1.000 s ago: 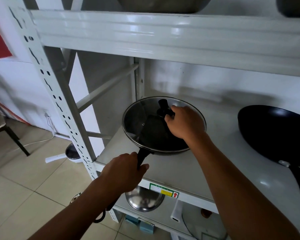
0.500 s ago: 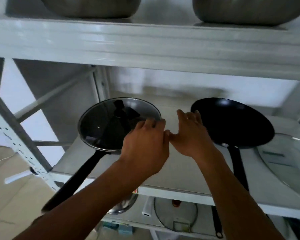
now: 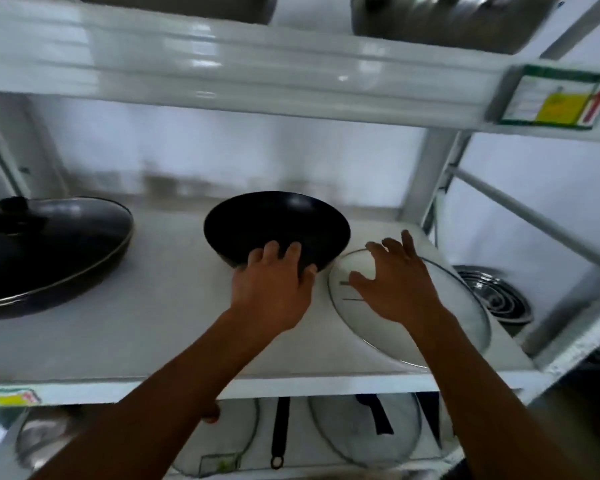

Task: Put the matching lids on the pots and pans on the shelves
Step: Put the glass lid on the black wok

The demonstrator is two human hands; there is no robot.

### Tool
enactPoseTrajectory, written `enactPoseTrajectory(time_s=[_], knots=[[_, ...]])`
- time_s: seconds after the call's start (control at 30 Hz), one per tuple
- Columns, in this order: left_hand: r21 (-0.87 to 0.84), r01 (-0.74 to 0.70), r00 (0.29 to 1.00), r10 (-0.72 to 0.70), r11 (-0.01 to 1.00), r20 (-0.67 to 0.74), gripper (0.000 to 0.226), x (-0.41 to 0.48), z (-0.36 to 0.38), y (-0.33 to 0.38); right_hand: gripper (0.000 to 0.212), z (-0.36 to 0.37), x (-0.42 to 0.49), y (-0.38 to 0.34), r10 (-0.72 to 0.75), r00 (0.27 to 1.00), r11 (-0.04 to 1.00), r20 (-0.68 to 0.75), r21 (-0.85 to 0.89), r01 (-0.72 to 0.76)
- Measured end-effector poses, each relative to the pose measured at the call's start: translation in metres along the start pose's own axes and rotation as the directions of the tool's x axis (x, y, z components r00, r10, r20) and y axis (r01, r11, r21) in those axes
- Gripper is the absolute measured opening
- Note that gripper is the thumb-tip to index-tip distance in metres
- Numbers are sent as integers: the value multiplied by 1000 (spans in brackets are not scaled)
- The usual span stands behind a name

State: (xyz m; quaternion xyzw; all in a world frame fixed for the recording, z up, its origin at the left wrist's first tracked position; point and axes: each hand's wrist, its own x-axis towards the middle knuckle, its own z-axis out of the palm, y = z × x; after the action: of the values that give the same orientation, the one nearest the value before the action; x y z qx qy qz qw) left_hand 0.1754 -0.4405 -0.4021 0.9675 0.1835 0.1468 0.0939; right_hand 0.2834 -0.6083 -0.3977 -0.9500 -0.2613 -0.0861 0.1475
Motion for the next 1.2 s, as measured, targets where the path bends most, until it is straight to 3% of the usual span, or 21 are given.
enactPoseTrajectory(time_s=[0.17, 0.27, 0.4, 0.5, 0.7, 0.97, 1.2], knots=[[106, 132, 990, -137, 986, 39, 53, -8, 17, -8, 52, 24, 9, 81, 204, 978, 979, 40, -11, -203], [124, 214, 971, -225, 969, 83, 51, -10, 23, -23, 44, 41, 23, 116, 249, 966, 968, 68, 5, -250], [49, 228, 969, -232, 972, 85, 42, -11, 33, -32, 47, 56, 43, 140, 188, 979, 981, 77, 39, -192], [47, 205, 978, -207, 978, 34, 40, -10, 35, -35, 27, 61, 45, 139, 126, 991, 987, 51, 96, -131], [2, 195, 981, -195, 981, -4, 37, -6, 38, -40, 18, 42, 19, 130, 83, 988, 991, -127, 111, -69], [-73, 105, 994, -106, 992, -8, 36, -13, 27, -51, 18, -42, -3, 70, -35, 946, 991, -324, 109, 74], [-179, 95, 995, -100, 979, -19, 36, -58, 27, -29, 21, 3, 93, -29, -193, 960, 972, -204, 91, 215]])
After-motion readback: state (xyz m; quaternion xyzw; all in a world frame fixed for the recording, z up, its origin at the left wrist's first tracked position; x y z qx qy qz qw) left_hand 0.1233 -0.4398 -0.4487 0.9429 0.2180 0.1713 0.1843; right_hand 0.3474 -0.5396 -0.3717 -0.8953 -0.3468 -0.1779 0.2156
